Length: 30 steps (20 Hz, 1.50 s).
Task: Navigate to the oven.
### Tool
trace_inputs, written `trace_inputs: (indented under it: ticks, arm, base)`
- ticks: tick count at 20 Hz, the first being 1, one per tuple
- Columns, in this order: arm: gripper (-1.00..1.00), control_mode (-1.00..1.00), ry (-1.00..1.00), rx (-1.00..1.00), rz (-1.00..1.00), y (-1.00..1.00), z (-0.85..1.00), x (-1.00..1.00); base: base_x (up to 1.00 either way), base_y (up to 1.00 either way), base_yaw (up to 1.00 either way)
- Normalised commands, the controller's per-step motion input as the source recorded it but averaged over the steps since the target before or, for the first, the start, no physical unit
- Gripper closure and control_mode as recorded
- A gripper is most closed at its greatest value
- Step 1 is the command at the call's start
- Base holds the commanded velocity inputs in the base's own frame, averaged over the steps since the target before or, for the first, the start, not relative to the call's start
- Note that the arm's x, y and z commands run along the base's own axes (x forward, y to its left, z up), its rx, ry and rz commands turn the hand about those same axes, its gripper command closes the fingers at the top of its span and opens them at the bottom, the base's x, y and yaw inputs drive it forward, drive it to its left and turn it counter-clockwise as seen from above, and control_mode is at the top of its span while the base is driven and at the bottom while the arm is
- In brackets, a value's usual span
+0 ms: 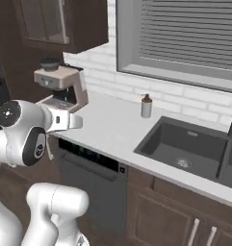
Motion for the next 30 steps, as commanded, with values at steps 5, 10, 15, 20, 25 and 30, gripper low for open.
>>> trace_inputs:
  ticks: [5,10,15,20,25,30]
  arm:
    - [-1.0,1.0,0.0,0.0,0.0,0.0,0.0,0.0]
    - [-1.0,1.0,0.0,0.0,0.0,0.0,0.0,0.0]
    - [-1.0,1.0,0.0,0.0,0.0,0.0,0.0,0.0]
    - [-1.0,1.0,0.0,0.0,0.0,0.0,0.0,0.0]
    - [-1.0,1.0,0.0,0.0,0.0,0.0,0.0,0.0]
    - [-1.0,1.0,0.0,0.0,0.0,0.0,0.0,0.0]
  base:
    - [0.91,1.0,-0.52]
    - [0.58,1.0,-0.45]
    - [0.15,1.0,-0.35]
    - [-0.22,1.0,-0.15]
    - [-0.13,1.0,-0.01]
    - [0.23,0.97,0.08]
